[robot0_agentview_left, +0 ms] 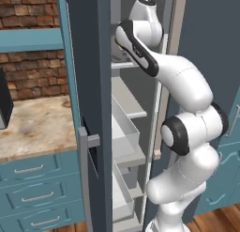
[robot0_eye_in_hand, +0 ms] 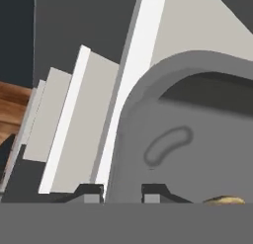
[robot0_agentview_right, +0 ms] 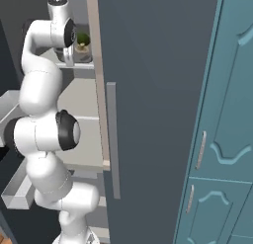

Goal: Take the lime and mushroom out of the freezer and place them in the tupperware container on the counter. Then put the tupperware containing the vegetables back in the freezer.

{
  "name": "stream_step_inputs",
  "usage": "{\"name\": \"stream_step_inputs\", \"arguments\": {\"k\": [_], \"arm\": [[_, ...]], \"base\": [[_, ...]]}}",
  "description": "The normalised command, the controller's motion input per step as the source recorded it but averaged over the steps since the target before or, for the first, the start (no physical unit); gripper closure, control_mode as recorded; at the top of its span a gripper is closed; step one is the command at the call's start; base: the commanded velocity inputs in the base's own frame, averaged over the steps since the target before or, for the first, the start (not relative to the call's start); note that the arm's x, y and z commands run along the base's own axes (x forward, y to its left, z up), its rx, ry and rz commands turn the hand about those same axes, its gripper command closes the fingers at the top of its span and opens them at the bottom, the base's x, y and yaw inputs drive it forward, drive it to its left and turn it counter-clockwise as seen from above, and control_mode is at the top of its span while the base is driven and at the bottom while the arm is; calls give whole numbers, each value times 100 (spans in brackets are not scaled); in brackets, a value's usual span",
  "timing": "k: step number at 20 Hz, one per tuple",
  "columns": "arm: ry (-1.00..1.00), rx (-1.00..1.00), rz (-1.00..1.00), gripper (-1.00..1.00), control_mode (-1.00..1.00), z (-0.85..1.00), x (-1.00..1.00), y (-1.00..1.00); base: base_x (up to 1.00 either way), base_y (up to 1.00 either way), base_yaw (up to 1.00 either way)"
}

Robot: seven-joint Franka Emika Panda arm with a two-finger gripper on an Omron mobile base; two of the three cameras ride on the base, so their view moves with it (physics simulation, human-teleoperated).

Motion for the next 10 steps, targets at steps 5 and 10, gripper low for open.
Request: {"name": "stream_step_inputs", "arguments": {"k": [5,10], "arm": [[0,0,0,100,-100,-3,53,1],[0,0,0,-100,-100,0,29,0]], "base": [[0,0,0],[0,0,0]]}}
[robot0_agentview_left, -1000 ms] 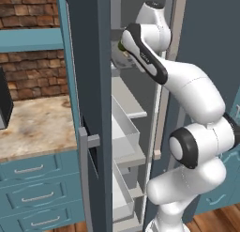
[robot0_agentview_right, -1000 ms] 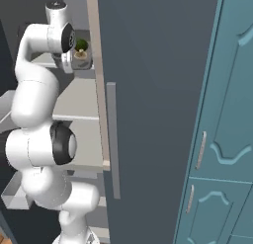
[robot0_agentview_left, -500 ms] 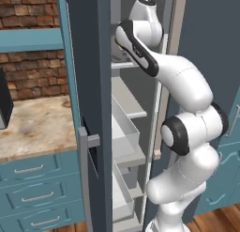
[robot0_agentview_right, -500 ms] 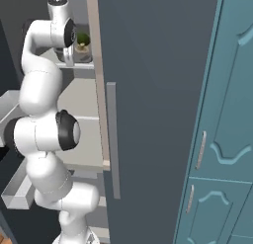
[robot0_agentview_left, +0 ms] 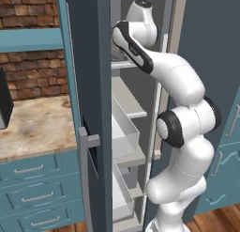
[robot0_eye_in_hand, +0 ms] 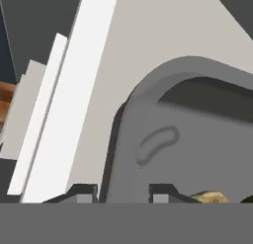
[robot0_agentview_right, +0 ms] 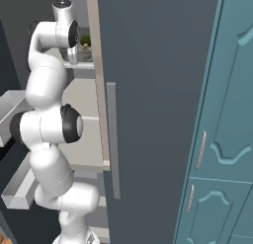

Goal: Take the lime and mushroom out of the freezer and place them in the tupperware container on the counter. Then put the tupperware containing the vegetables back in the freezer.

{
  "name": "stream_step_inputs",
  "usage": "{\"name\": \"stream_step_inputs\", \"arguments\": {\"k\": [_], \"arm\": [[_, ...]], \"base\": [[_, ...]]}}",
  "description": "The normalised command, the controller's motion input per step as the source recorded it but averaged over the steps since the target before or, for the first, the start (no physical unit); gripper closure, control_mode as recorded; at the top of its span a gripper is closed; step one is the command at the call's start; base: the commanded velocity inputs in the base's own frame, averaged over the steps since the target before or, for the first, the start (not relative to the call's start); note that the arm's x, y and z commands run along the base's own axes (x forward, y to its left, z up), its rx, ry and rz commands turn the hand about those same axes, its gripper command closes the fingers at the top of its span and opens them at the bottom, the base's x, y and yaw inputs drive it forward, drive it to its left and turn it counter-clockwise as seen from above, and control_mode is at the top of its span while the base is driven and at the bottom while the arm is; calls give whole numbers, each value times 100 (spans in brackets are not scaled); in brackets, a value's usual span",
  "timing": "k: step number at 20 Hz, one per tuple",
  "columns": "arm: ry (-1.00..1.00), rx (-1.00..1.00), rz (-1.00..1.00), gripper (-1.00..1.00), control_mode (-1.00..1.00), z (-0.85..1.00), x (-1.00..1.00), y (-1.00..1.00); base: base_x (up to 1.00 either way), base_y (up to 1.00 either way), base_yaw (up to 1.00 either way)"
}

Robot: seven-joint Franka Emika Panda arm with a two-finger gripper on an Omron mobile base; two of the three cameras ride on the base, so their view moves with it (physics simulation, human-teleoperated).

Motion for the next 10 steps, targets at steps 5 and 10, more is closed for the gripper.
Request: {"name": "stream_step_inputs", "arguments": {"k": [5,10], "arm": [[-7,0,0,-100,-100,0,0,0],[-15,0,0,-100,-100,8,-35,-8]], "base": [[0,0,0],[0,0,0]]}}
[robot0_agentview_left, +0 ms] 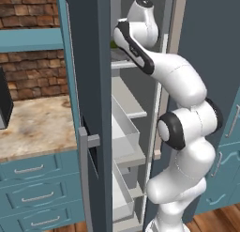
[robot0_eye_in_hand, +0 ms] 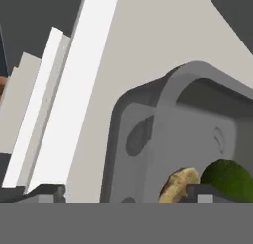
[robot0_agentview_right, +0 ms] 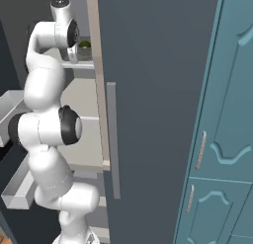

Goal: Take the lime and mushroom out of the freezer and place them in the tupperware container on the counter. Then put the tupperware containing the vegetables back in the freezer.

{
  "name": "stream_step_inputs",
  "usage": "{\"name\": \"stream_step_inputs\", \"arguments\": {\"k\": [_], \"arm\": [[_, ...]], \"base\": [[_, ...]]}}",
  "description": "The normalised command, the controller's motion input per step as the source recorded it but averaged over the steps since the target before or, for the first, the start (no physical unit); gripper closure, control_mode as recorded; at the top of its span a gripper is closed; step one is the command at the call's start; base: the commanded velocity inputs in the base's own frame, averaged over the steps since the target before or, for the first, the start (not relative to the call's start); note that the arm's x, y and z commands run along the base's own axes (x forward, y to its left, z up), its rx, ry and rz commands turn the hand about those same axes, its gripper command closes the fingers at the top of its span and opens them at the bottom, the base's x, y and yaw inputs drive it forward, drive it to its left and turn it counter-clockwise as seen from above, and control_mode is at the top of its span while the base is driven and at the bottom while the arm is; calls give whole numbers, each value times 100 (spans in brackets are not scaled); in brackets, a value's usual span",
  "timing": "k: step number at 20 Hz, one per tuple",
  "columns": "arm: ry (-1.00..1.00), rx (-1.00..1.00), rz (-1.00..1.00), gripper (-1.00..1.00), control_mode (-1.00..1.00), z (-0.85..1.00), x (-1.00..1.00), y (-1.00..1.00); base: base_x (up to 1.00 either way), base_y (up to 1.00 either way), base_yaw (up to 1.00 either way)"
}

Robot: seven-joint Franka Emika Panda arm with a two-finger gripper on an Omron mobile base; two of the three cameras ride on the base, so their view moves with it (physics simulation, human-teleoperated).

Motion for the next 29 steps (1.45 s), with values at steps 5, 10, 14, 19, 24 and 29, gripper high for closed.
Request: {"name": "stream_step_inputs", "arguments": {"k": [5,10,14,19,24,29], "arm": [[-14,0,0,-100,-100,0,-91,-31],[-22,0,0,-100,-100,8,-100,-39],[-29,1,0,-100,-100,9,-100,-55],[-29,4,6,-100,-100,54,-100,-58],[-8,4,17,-100,-100,53,-100,-51],[3,2,17,-100,-100,10,-100,-32]], "base": [[0,0,0],[0,0,0],[0,0,0],[0,0,0],[0,0,0],[0,0,0]]}}
